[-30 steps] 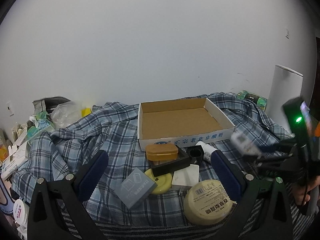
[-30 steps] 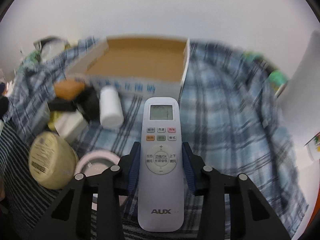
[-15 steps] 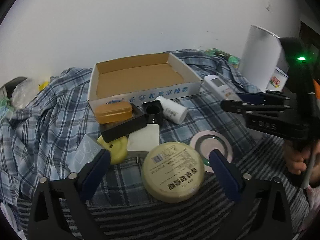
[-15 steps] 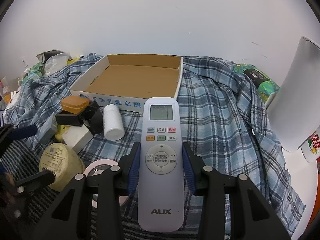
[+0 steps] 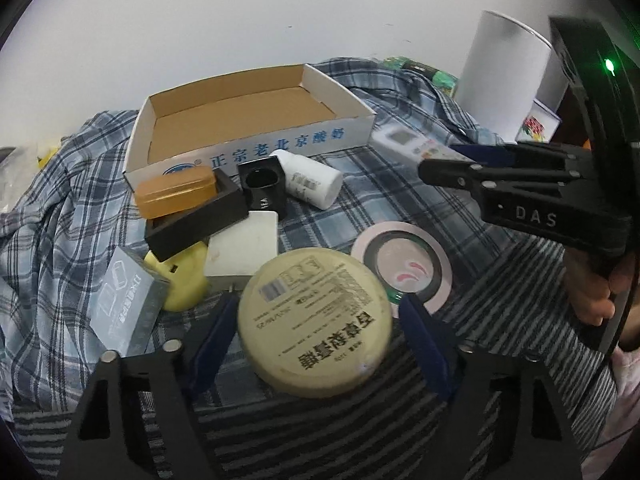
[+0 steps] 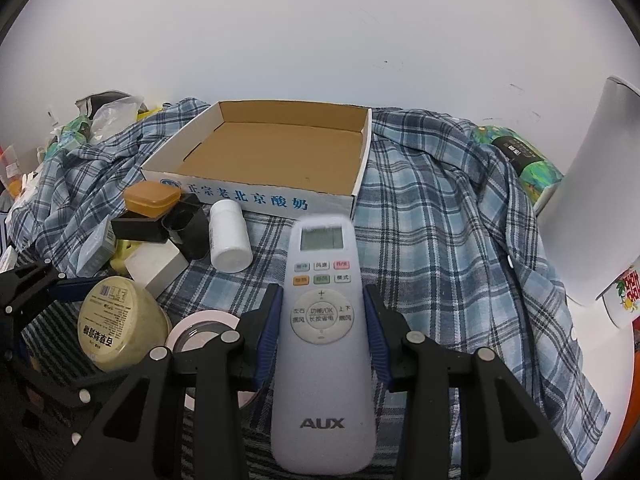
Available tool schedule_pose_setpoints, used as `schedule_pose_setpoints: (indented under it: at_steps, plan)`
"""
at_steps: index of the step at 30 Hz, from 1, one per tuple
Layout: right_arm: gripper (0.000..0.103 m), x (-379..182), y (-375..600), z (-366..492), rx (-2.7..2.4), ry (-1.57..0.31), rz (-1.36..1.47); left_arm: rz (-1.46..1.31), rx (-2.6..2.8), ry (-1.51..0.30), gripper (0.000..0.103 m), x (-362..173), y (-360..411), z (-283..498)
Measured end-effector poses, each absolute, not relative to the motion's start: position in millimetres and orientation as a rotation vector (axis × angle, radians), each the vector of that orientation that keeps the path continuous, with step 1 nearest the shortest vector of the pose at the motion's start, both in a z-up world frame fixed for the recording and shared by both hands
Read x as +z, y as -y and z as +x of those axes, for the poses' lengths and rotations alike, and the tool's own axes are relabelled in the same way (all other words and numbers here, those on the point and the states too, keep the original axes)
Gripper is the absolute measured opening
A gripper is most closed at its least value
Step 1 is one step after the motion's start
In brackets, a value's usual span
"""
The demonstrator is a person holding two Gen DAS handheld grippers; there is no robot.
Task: Organize rigid objects
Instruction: 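Grasp the cream round tin with the left gripper while the right gripper holds the remote, then carry the tin and the remote over the cardboard box with both grippers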
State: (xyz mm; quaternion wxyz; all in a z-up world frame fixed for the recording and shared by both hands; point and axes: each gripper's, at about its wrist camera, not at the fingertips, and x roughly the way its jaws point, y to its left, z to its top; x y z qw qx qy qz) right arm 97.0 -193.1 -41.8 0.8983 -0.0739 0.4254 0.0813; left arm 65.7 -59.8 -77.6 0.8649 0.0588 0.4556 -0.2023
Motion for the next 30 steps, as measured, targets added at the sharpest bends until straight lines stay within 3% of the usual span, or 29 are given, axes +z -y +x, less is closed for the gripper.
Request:
schedule_pose_setpoints:
  at_steps: [11, 22, 30]
  plan:
    - [0.039, -46, 194, 99, 0.180, -0.899, -0.150, 0.073, -0.378, -0.808, 0.077, -57, 48, 55]
    - [0.041, -79, 190, 114, 0.209, -1.072, -0.180, 0.078, -0.367, -0.667, 0.077, -34, 45, 40]
    - [0.039, -72, 185, 105, 0.190, -1.025, -0.204, 0.085, -0.355, -0.631, 0.077, -29, 45, 35]
